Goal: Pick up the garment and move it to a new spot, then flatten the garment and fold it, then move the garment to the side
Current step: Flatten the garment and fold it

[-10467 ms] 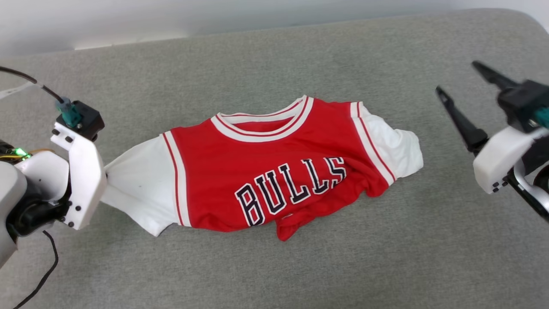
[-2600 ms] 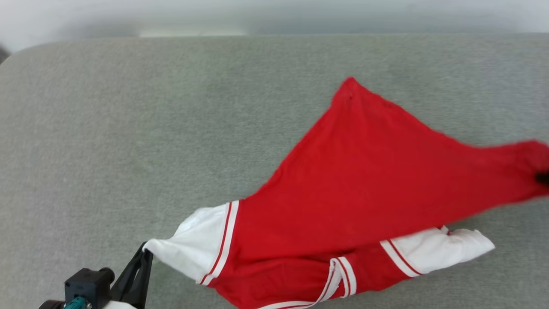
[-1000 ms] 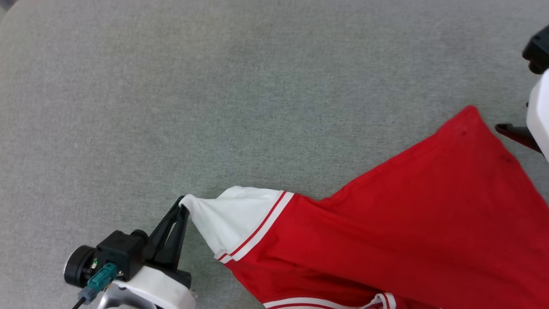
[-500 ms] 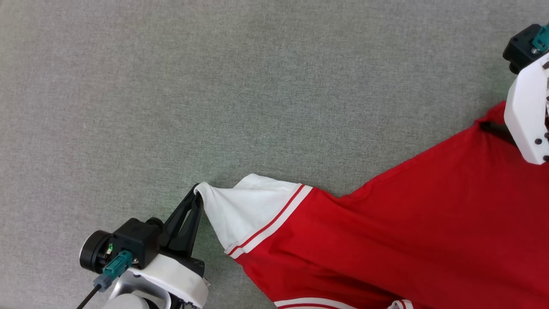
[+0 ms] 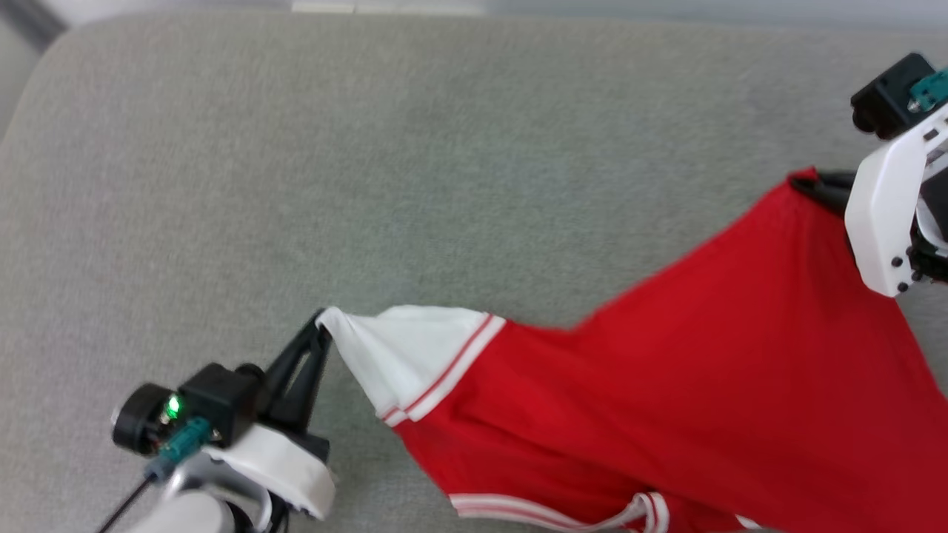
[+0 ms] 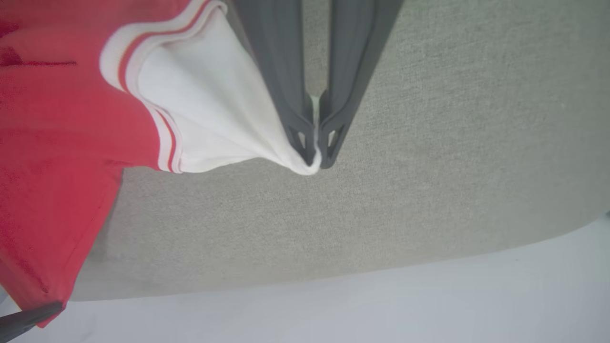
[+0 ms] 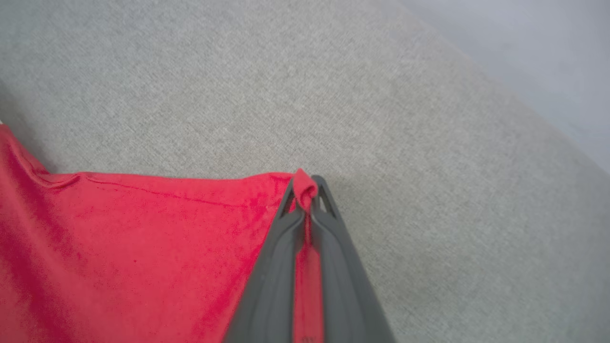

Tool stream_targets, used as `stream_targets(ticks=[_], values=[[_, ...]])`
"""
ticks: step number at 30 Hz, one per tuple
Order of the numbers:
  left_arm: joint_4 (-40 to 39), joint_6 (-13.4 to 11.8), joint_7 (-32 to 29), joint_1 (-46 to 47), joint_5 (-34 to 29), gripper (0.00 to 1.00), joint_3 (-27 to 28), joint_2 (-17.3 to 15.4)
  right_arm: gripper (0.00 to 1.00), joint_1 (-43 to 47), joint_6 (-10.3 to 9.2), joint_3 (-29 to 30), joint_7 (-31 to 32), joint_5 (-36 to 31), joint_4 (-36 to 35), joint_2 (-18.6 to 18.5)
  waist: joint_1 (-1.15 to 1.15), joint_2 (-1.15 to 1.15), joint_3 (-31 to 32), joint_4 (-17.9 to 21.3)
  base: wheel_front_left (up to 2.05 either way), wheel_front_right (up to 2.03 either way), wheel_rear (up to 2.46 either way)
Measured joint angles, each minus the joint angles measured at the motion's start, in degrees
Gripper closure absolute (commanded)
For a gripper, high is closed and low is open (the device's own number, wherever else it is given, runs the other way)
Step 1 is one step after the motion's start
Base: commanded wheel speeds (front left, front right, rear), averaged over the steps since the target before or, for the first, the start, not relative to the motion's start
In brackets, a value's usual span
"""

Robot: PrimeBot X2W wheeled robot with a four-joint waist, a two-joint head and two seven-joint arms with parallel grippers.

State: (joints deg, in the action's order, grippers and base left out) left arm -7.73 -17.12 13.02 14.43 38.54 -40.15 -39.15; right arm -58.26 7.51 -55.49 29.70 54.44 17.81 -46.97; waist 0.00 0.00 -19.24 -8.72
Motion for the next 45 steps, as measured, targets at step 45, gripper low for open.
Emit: stream_targets(ticks=[45], values=[[33.76, 22.32, -12.07, 94.40, -10.57, 1.00, 7.24, 8.56, 1.00, -50.71, 0.00, 21.75, -19.12, -28.76, 19.81, 16.36, 0.00, 0.00, -13.44, 9.66, 0.00, 0.00, 0.00]])
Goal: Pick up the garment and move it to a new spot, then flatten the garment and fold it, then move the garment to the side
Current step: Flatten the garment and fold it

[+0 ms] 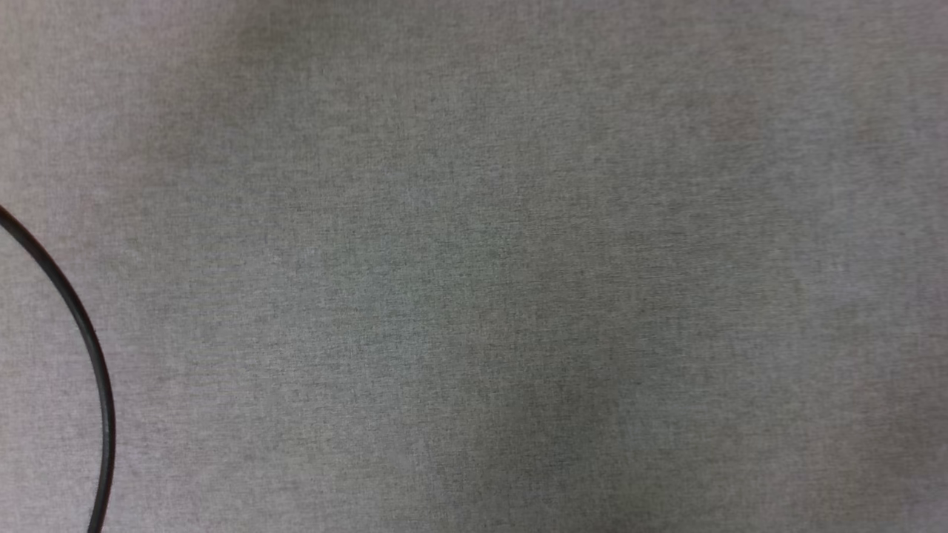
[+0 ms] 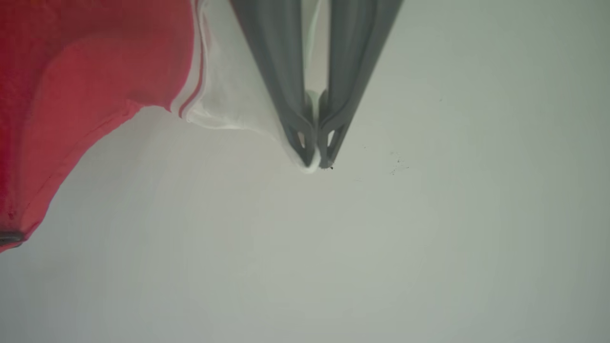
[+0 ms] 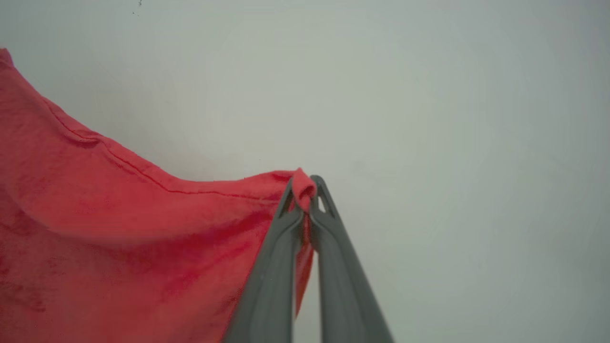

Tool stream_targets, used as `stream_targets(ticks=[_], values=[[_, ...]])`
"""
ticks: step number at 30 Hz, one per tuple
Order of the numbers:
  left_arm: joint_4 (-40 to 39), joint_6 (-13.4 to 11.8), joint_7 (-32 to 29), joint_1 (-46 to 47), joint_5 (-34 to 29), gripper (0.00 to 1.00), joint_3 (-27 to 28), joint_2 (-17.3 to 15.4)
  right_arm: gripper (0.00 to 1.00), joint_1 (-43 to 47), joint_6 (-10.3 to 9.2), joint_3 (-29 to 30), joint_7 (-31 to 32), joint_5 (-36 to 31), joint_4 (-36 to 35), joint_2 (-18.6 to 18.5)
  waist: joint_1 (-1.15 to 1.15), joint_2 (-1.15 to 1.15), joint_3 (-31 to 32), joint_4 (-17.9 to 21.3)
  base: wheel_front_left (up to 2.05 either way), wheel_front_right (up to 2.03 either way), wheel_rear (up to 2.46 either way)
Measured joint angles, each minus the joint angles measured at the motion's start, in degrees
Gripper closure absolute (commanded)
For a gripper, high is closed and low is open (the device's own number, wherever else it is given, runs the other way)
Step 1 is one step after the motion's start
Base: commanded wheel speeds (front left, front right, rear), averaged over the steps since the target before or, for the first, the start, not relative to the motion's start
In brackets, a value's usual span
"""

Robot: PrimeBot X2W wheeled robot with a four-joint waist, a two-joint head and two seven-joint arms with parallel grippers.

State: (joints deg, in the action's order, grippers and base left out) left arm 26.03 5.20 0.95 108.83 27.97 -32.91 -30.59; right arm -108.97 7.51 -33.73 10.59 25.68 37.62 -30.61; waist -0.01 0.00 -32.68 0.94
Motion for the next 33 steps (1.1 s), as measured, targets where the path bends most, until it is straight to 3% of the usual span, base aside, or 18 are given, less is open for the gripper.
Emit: stream_targets(ticks=[8, 20, 26, 33], values=[[6.59, 1.37, 3.39, 1.07, 0.47, 1.00, -2.10, 1.16, 1.00, -0.64, 0.00, -3.07, -3.22, 0.34, 5.63, 2.61, 0.00, 0.00, -2.21, -0.82, 0.00, 0.00, 0.00], [9.05, 1.83, 9.70, -21.34, 4.82, 1.00, -6.28, -0.92, 1.00, 19.68, 0.00, -13.19, -11.03, 7.06, 9.38, 6.33, 0.00, 0.00, 1.80, 0.12, 0.00, 0.00, 0.00], [4.12, -0.85, 11.68, -39.79, 7.93, 1.00, -7.19, -3.58, 1.00, 31.69, 0.00, -18.76, -14.27, 11.81, 8.58, 6.21, 0.01, 0.00, 6.11, 0.66, 0.00, 0.00, 0.00], [-8.03, -7.54, 12.76, -63.30, 12.11, 1.00, -8.03, -6.62, 1.00, 45.03, 0.00, -24.36, -16.88, 17.03, 6.33, 2.75, 0.01, 0.00, 12.41, 0.85, 0.00, 0.00, 0.00]])
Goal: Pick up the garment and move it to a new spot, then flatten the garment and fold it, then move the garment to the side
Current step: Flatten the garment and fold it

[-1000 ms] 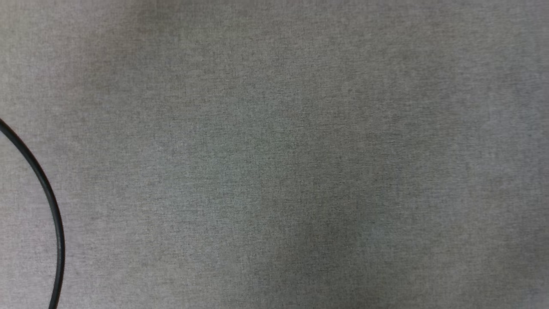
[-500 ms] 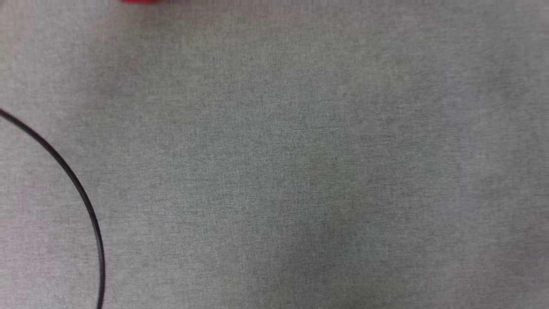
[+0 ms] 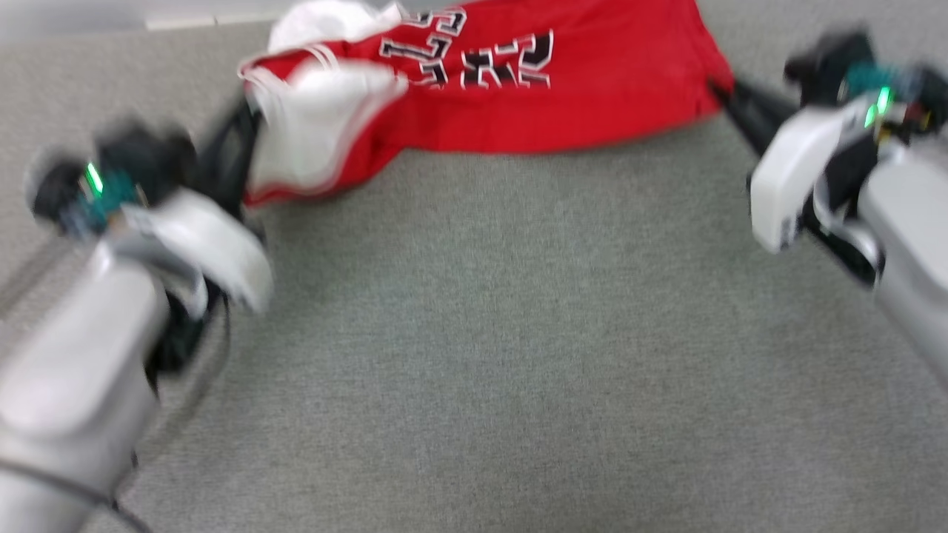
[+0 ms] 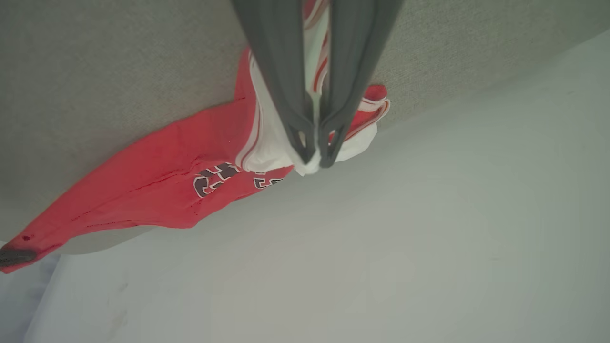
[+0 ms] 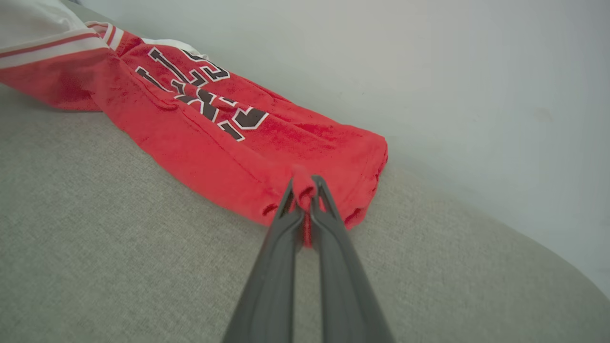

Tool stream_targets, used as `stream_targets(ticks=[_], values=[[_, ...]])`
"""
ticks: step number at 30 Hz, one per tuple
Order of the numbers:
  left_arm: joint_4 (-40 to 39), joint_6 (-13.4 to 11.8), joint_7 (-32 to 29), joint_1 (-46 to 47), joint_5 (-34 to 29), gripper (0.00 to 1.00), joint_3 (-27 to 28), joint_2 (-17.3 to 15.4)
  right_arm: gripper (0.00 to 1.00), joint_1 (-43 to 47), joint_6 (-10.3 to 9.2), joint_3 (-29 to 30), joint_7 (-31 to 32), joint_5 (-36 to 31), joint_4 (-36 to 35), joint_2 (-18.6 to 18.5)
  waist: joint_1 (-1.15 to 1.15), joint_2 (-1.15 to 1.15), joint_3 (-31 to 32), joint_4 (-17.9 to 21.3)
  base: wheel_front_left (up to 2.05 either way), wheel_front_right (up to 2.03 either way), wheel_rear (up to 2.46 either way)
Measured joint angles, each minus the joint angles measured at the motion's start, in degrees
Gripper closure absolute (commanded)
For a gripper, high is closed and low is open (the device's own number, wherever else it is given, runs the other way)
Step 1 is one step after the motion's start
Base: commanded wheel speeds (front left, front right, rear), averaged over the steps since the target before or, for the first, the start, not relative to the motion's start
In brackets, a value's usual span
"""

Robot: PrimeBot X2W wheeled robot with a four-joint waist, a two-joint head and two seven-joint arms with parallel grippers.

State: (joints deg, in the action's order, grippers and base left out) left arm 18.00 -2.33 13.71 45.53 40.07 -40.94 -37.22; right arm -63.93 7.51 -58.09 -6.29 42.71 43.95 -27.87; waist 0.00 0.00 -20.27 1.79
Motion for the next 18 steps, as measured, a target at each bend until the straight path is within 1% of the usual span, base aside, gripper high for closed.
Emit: stream_targets(ticks=[2, 6, 8, 10, 15, 18], values=[[-3.97, -2.25, -0.16, -6.34, 0.83, 1.00, -0.89, -0.98, 1.00, 3.61, 0.00, -1.09, -0.86, 1.40, -1.03, -1.13, 0.00, 0.00, 1.95, -0.06, 0.00, 0.00, 0.00], [-10.82, -5.72, -1.67, -17.65, 2.09, 1.00, -3.59, -2.77, 1.00, 10.73, 0.00, -3.65, -1.36, 3.69, -3.34, -3.58, 0.00, 0.00, 5.87, -0.25, 0.00, 0.00, 0.00], [-13.69, -7.95, -1.90, -22.84, 2.86, 1.00, -4.36, -4.12, 1.00, 13.72, 0.00, -4.48, -1.68, 4.47, -4.56, -4.53, 0.01, 0.00, 7.76, -0.26, 0.00, 0.00, 0.00], [-16.30, -9.92, -1.93, -27.49, 4.08, 1.00, -4.81, -5.15, 1.00, 16.62, 0.00, -4.65, -1.86, 5.67, -5.56, -5.48, 0.01, 0.00, 9.52, -0.24, 0.00, 0.00, 0.00], [-20.96, -14.78, -1.07, -37.79, 6.90, 1.00, -4.87, -6.37, 1.00, 23.61, 0.00, -4.23, -2.85, 7.70, -7.31, -8.31, 0.01, 0.00, 13.40, -0.28, 0.00, 0.00, 0.00], [-23.14, -16.68, -0.82, -42.47, 8.12, 1.00, -5.20, -7.08, 1.00, 28.23, 0.00, -3.69, -3.53, 8.09, -8.38, -10.10, 0.01, 0.00, 15.55, -0.50, 0.00, 0.00, 0.00]])
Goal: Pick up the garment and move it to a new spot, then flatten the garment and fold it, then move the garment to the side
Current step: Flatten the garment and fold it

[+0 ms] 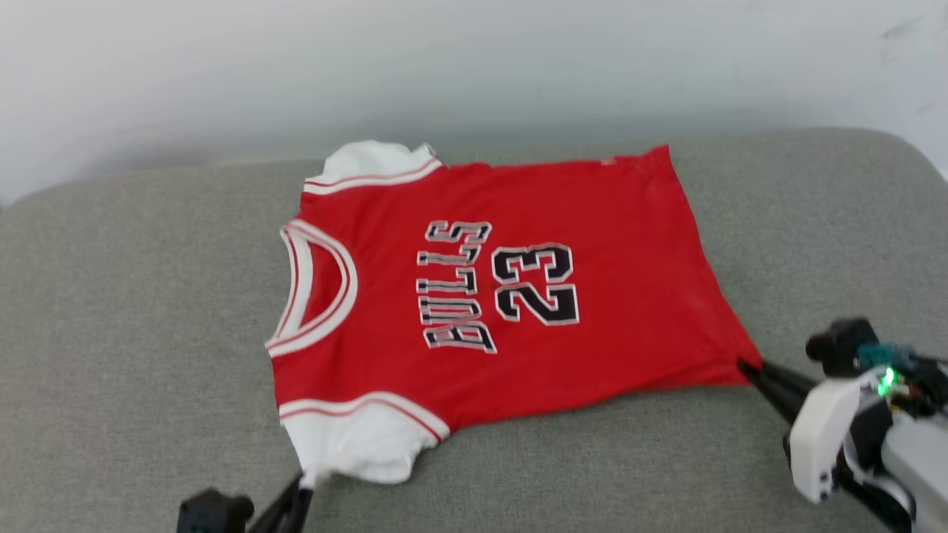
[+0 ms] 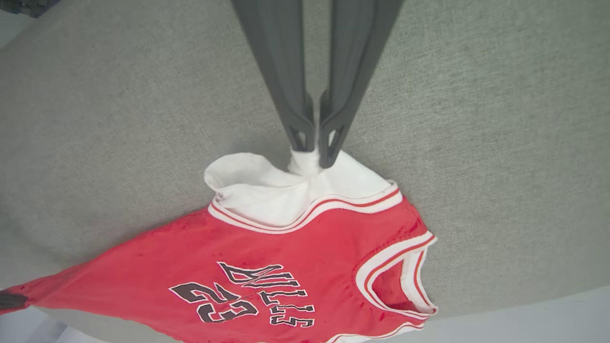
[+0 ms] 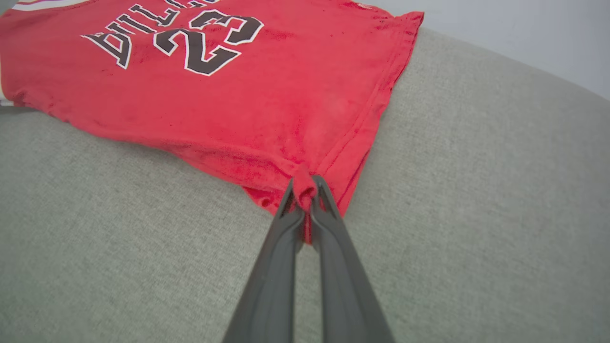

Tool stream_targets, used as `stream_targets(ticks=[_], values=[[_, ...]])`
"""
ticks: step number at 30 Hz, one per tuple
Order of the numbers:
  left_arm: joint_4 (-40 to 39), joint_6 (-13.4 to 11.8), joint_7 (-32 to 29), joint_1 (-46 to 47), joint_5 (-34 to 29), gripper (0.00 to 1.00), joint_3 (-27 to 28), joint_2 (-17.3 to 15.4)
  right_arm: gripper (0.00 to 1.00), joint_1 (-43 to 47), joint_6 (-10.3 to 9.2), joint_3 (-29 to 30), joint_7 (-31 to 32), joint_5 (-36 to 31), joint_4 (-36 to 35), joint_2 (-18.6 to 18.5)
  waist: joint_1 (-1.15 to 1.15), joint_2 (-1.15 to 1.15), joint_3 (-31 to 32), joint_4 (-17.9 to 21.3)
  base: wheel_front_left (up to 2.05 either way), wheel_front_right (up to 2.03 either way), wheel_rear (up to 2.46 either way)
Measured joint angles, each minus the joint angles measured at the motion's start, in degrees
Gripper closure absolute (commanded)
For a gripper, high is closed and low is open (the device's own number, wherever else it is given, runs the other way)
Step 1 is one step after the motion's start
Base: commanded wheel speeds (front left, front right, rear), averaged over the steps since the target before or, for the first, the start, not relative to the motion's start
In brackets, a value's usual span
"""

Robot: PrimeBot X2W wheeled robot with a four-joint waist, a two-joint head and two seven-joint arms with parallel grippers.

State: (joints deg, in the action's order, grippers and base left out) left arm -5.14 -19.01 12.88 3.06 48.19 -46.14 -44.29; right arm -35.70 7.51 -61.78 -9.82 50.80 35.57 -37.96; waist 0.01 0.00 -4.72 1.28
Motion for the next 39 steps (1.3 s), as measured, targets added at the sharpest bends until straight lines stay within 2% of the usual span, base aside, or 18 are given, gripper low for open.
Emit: stream_targets(ticks=[8, 15, 20, 22, 30, 39], values=[[-3.39, -4.22, 0.96, -11.22, 3.80, 1.00, 0.32, -0.67, 1.00, 12.30, 0.00, 3.03, 0.33, 0.58, -4.93, -4.20, 0.00, 0.00, 4.43, -0.27, 0.00, 0.00, 0.00], [-4.21, -5.36, 1.49, -16.31, 5.59, 1.00, 0.46, 0.62, 1.00, 21.06, 0.00, 7.59, 3.85, -0.19, -10.62, -6.16, 0.00, 0.00, 5.08, 0.42, 0.00, 0.00, 0.00], [-2.68, -3.67, 1.70, -15.05, 4.38, 1.00, 0.66, 1.53, 1.00, 22.71, 0.00, 12.54, 6.61, -2.76, -13.25, -5.24, 0.00, 0.00, 4.66, 0.68, 0.00, 0.00, 0.00], [-2.05, -3.50, 1.87, -12.45, 3.05, 1.00, 2.15, 1.40, 1.00, 22.71, 0.00, 14.78, 7.45, -3.98, -14.32, -4.76, -0.01, 0.00, 4.23, 0.68, 0.00, 0.00, 0.00], [-0.75, 0.40, 0.25, -0.25, -0.75, 1.00, 4.45, -0.64, 1.00, 19.61, 0.00, 23.41, 11.81, -8.32, -19.53, -3.68, -0.02, 0.00, 1.06, 1.09, 0.00, 0.00, 0.00], [2.00, 3.43, -3.75, 11.60, -3.08, 1.00, 5.95, -1.46, 1.00, 14.42, 0.00, 27.62, 16.67, -11.09, -22.18, -1.62, -0.02, 0.00, -4.11, 2.34, 0.00, 0.00, 0.00]])
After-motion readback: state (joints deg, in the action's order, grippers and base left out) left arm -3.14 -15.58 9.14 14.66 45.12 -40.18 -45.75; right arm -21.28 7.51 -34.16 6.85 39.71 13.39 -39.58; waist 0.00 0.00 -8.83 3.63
